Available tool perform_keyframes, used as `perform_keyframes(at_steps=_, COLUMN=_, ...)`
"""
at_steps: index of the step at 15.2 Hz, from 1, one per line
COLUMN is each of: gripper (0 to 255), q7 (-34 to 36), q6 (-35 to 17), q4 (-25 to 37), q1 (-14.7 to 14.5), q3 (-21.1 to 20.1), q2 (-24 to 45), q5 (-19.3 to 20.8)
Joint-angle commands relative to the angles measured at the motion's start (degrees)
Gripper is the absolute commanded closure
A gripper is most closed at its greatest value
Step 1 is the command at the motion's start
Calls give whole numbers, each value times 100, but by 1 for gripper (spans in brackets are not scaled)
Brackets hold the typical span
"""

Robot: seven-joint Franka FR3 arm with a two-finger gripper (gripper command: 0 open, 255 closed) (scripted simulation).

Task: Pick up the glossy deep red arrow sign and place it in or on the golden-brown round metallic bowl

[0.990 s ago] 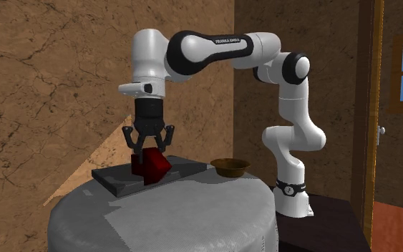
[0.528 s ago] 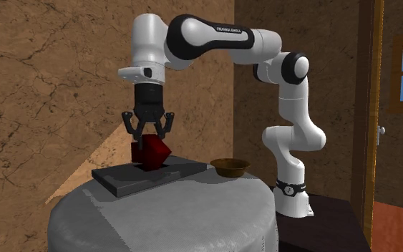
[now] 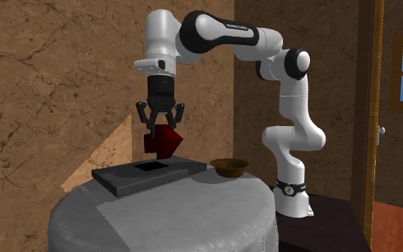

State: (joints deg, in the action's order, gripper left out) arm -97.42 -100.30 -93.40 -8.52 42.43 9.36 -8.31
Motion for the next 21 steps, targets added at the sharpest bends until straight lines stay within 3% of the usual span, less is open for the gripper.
perform_keyframes(at_steps=1, gripper=255, q7=224, q6=-125, q4=-584, q1=-219, q3=21, q2=-636, q5=436)
perform_keyframes(at_steps=5, gripper=255, q7=699, q6=-223, q4=-1599, q1=-322, q3=-147, q2=-1867, q5=1267)
perform_keyframes(at_steps=10, gripper=255, q7=1166, q6=-69, q4=-2641, q1=-35, q3=-580, q2=-3249, q5=2028)
perform_keyframes(at_steps=21, gripper=255, q7=1486, q6=941, q4=-4295, q1=951, q3=-1422, q2=-5890, q5=2762)
